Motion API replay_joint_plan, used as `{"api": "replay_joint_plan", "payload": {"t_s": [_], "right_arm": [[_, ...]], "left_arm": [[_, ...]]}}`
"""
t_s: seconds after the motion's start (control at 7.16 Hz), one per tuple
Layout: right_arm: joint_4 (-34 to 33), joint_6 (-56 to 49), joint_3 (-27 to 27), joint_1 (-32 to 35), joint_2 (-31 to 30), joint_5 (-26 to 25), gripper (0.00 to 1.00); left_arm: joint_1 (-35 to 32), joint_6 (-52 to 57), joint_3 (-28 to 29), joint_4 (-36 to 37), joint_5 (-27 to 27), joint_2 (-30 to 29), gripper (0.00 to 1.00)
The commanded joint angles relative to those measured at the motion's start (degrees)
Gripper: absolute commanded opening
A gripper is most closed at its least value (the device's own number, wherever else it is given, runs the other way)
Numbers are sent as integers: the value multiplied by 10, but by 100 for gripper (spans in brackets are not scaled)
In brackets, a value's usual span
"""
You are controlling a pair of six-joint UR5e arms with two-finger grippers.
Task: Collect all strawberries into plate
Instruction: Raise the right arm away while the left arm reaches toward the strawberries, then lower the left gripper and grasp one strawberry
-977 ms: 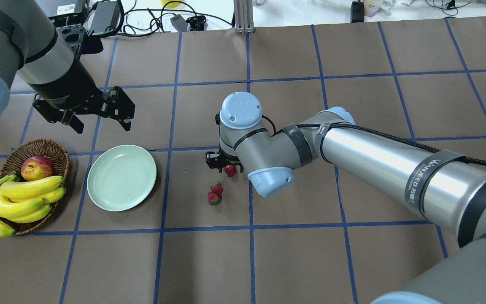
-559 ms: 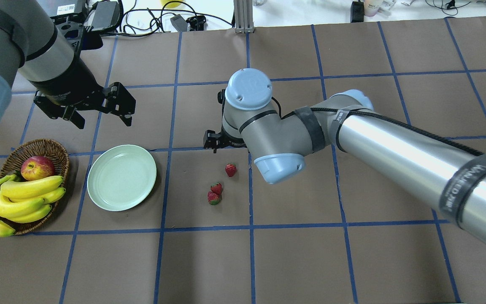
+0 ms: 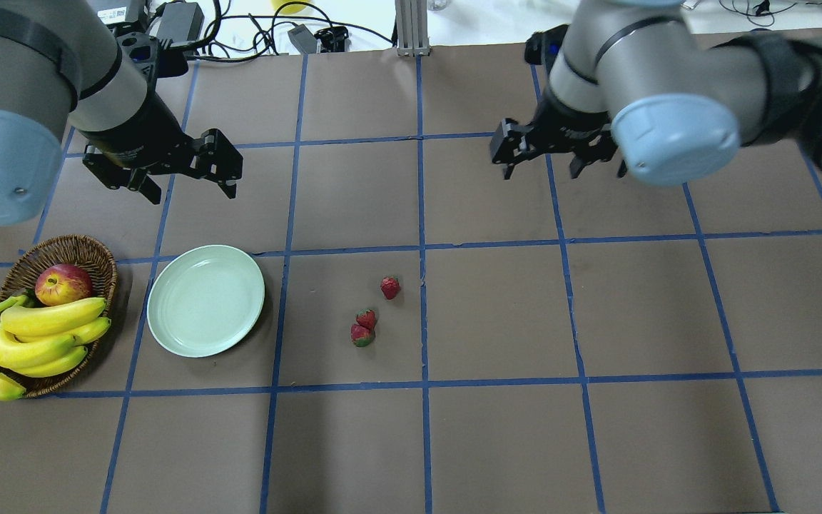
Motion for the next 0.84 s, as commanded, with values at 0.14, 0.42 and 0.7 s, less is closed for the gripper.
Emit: {"api": "replay_joint_plan", "payload": {"t_s": [0.14, 0.42, 0.7], "right_arm": [[268, -121, -207, -77, -23, -11, 100], [268, -111, -194, -1, -64, -14, 100], [250, -118, -144, 17, -73, -45, 97]], "left_arm": [[-57, -76, -70, 205, -53, -70, 100], [-111, -77, -75, 248, -60, -126, 100], [-152, -77, -86, 298, -61, -177, 100]]}}
